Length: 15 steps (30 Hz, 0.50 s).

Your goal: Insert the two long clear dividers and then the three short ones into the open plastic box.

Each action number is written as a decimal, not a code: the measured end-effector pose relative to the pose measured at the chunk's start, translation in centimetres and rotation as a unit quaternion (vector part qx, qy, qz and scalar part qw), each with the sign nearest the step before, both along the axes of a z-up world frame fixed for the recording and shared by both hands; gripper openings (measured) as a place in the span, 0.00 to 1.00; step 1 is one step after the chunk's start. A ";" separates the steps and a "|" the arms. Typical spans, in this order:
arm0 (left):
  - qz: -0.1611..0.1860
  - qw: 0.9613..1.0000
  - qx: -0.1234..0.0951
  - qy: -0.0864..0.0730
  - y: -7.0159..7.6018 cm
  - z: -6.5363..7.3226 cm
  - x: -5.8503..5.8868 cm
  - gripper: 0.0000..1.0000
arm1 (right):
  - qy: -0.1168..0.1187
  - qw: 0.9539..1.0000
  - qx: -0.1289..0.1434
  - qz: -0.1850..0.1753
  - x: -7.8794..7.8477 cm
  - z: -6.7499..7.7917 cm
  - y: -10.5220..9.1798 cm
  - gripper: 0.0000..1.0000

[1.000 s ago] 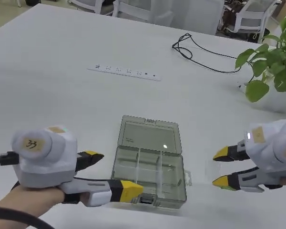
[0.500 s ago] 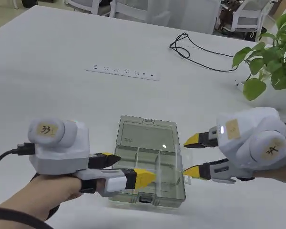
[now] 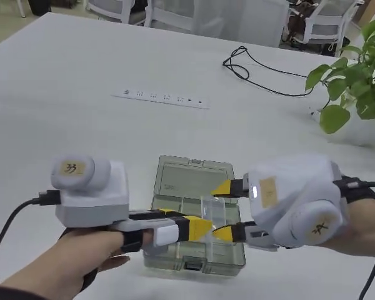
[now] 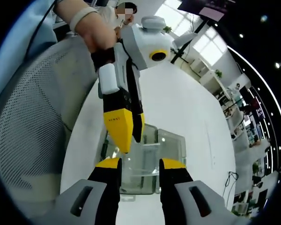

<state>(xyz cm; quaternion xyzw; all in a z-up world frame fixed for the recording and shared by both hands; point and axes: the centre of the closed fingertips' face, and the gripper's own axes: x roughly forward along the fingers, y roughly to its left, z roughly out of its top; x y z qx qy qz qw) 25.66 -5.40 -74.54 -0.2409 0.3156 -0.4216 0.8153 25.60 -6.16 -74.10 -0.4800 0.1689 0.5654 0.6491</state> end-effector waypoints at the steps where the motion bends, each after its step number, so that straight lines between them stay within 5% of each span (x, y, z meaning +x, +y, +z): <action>1: 0.002 1.000 -0.002 0.002 0.0 0.0 0.0 0.29 | 0.000 1.000 0.001 0.001 -0.1 0.0 0.2 0.32; 10: 0.009 1.000 -0.015 0.009 -0.3 0.0 -0.1 0.21 | -0.010 1.000 -0.003 0.015 -0.4 0.0 1.1 0.32; 15: 0.016 1.000 -0.023 0.009 -0.3 0.0 0.0 0.07 | -0.018 1.000 -0.008 0.019 -0.5 -0.1 1.3 0.32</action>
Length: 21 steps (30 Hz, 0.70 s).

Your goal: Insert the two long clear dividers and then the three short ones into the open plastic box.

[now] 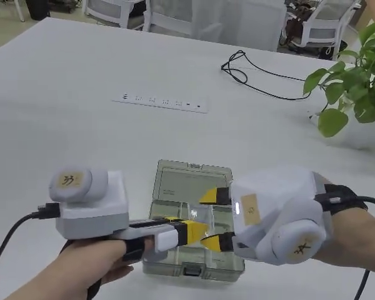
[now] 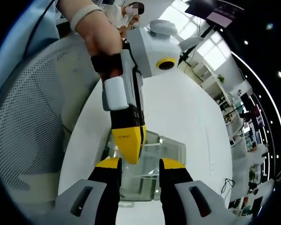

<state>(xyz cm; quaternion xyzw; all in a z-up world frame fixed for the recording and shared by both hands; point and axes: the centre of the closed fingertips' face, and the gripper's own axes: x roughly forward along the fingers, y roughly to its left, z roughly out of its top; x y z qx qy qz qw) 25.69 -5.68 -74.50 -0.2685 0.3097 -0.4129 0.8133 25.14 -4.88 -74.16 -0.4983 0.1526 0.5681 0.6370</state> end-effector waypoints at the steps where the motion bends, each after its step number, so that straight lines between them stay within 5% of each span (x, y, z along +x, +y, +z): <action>1: 0.001 1.000 -0.002 0.001 0.0 0.0 0.0 0.06 | 0.000 1.000 0.001 0.000 0.0 0.0 0.1 0.32; 11: 0.012 0.999 -0.026 0.027 -0.2 0.0 0.0 0.00 | -0.023 1.000 -0.014 0.011 0.0 0.0 -0.1 0.33; 19: 0.013 0.999 -0.030 0.028 -0.1 0.2 0.0 0.00 | -0.024 1.000 -0.006 0.017 0.1 0.5 0.0 0.33; 21: 0.008 0.999 -0.035 0.024 0.0 0.4 0.0 0.00 | 0.007 1.000 0.018 0.005 -0.2 0.8 0.3 0.34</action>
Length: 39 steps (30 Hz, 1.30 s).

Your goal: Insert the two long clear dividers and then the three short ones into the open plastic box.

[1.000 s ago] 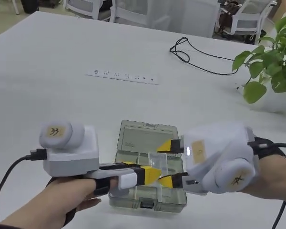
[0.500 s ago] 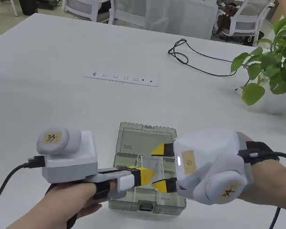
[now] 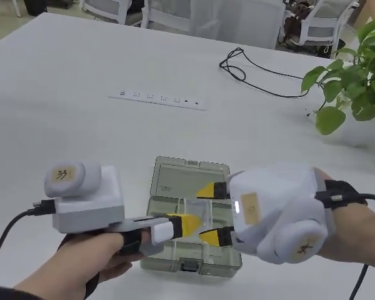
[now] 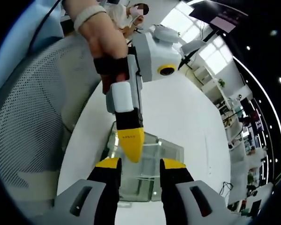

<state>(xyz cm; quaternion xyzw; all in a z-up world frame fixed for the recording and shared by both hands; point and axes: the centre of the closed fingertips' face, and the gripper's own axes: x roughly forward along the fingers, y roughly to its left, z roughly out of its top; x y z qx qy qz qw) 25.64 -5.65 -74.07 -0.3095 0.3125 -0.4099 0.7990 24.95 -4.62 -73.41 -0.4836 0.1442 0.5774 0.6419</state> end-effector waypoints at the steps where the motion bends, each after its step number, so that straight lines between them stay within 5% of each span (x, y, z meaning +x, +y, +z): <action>1: -0.001 1.000 0.000 -0.003 0.0 0.1 0.0 0.00 | 0.006 1.000 0.012 -0.010 0.2 0.3 0.0 0.36; 2: -0.006 1.000 0.003 -0.008 0.0 0.2 0.0 0.00 | 0.004 1.000 0.014 -0.007 0.4 0.6 0.0 0.37; 7: -0.044 0.997 0.021 -0.053 0.0 0.6 -0.5 0.00 | 0.075 0.995 0.055 -0.033 0.5 2.2 -0.3 0.37; 10: -0.083 0.991 0.033 -0.098 -0.3 0.8 -1.2 0.00 | 0.133 0.988 0.067 -0.037 0.0 2.9 -0.8 0.34; 11: -0.081 0.992 0.033 -0.093 -0.3 0.7 -1.3 0.00 | 0.150 0.985 0.077 -0.041 0.0 3.2 -0.8 0.33; 13: -0.101 0.986 0.047 -0.125 -0.3 0.7 -1.6 0.00 | 0.178 0.980 0.076 -0.038 -0.5 3.3 -1.1 0.31; 16: -0.127 0.979 0.050 -0.152 -0.6 1.0 -2.1 0.00 | 0.196 0.978 0.069 -0.030 -0.7 3.4 -1.5 0.26; 22: -0.173 0.965 0.064 -0.188 -1.1 1.1 -3.2 0.00 | 0.223 0.974 0.044 -0.012 -1.1 3.3 -1.7 0.19; 25: -0.178 0.964 0.061 -0.189 -1.2 1.3 -3.4 0.00 | 0.246 0.969 0.034 -0.004 -1.6 3.2 -1.6 0.15; 32: -0.205 0.952 0.065 -0.219 -1.6 1.7 -4.2 0.00 | 0.292 0.956 -0.001 0.018 -3.0 2.6 -1.8 0.09; 39: -0.226 0.942 0.077 -0.234 -1.6 1.5 -4.7 0.00 | 0.314 0.949 -0.022 0.028 -3.6 2.3 -1.9 0.04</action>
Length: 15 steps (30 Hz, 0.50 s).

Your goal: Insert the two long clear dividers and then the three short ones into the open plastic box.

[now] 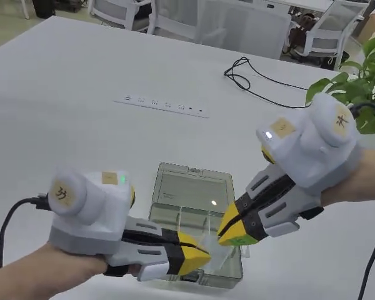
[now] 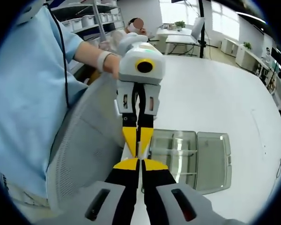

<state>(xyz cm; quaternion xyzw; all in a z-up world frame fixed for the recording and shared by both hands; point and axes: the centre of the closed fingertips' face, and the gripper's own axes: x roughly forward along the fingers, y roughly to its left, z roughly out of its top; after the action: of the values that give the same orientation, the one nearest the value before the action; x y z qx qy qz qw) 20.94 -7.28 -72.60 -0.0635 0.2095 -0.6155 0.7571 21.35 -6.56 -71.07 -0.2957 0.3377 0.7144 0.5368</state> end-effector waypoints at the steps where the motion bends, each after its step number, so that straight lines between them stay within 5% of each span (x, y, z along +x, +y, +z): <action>1: -0.001 1.000 0.002 -0.002 0.0 0.0 0.0 0.00 | 0.001 1.000 -0.001 0.002 -0.1 0.0 0.0 0.04; 15: 0.011 1.000 0.011 0.000 0.0 -0.4 0.5 0.00 | 0.010 1.000 -0.017 -0.015 0.0 -0.3 -0.1 0.02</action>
<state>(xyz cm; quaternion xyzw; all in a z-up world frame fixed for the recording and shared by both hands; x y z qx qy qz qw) 21.47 -7.28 -73.04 -0.0573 0.2157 -0.6051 0.7642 21.36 -6.67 -71.38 -0.2924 0.3598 0.7031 0.5392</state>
